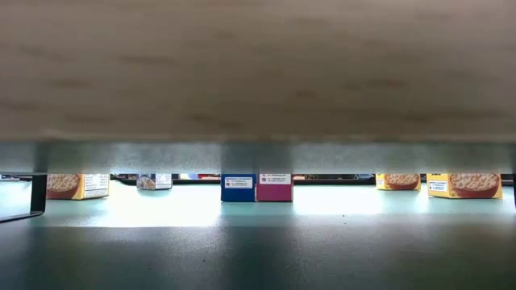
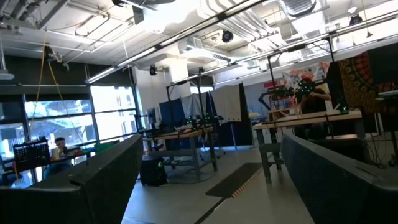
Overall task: Stack cereal on shelf
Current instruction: Put the top yellow cereal box on the shelf
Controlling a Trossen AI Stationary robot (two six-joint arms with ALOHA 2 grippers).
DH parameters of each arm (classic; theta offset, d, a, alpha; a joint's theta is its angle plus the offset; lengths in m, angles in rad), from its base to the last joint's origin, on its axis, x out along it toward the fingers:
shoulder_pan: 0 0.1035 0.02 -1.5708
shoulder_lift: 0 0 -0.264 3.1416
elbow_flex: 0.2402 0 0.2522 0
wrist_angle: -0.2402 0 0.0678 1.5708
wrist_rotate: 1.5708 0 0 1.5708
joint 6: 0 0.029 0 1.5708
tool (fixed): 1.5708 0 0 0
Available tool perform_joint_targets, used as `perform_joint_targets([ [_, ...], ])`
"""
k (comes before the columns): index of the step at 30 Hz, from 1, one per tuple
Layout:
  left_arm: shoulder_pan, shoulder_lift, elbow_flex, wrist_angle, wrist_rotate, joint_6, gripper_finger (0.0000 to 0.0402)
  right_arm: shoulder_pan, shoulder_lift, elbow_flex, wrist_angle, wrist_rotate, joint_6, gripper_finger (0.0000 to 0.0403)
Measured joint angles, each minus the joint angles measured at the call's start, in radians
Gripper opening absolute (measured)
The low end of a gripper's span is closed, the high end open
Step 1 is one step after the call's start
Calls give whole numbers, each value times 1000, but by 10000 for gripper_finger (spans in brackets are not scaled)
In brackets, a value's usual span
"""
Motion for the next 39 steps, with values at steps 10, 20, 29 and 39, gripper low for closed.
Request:
perform_joint_targets([
  [10, 0, 0, 0, 0, 0, 0, 399, 0, 0, 0, 0, 0, 250, 369],
  [20, 0, 0, 0, 0, 0, 0, 399, 0, 0, 0, -225, -178, 577, 369],
  [29, 0, 0, 0, 0, 0, 0, 399, 0, 0, 0, -313, -288, 577, 369],
  [39, 0, 0, 0, 0, 0, 0, 399, 0, 0, 0, -375, -291, 576, 369],
])
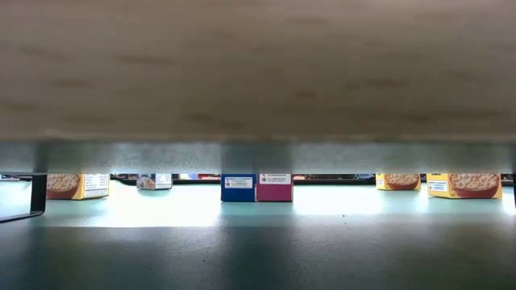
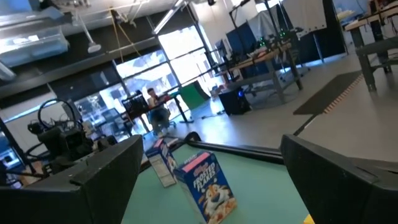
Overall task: Stack cereal on shelf
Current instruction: Put the top yellow cereal box on the shelf
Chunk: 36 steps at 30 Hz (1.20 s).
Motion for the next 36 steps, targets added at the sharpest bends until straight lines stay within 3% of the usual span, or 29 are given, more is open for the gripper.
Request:
perform_joint_targets([
  [31, 0, 0, 0, 0, 0, 0, 399, 0, 4, 0, -32, 48, -19, 369],
  [36, 0, 0, 0, 0, 0, 0, 399, 0, 4, 0, -4, 46, -145, 369],
])
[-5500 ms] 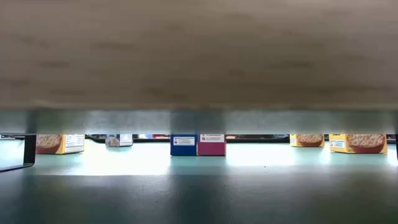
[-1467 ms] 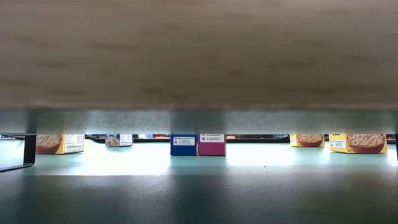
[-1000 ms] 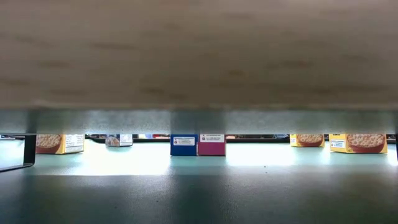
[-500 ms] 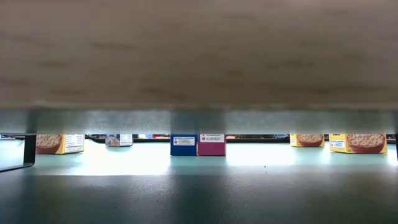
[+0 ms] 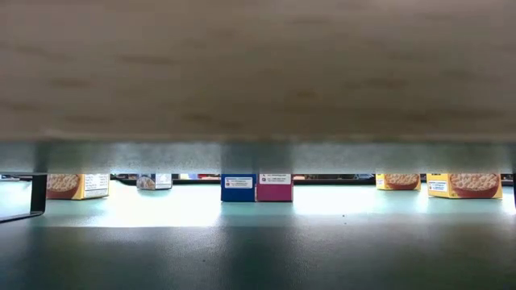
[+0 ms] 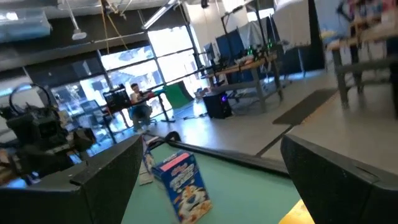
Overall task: Stack cereal on shelf
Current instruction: Put the top yellow cereal box on the shelf
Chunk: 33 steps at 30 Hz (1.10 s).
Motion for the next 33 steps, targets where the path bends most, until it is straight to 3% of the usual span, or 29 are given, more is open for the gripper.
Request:
perform_joint_targets([
  [4, 0, 0, 0, 0, 0, 0, 399, 0, 0, 0, 28, -27, -128, 369],
  [8, 0, 0, 0, 0, 0, 0, 399, 0, 2, 37, 10, -26, -132, 369],
  [17, 0, 0, 0, 0, 0, 0, 399, 0, 108, 278, -342, -7, -60, 369],
  [23, 0, 0, 0, 0, 0, 0, 399, 0, 298, 481, -684, 139, 227, 369],
  [29, 0, 0, 0, 0, 0, 0, 399, 0, 497, 643, -1030, 142, 622, 369],
  [33, 0, 0, 0, 0, 0, 0, 399, 0, 621, 730, -1169, 139, 859, 369],
])
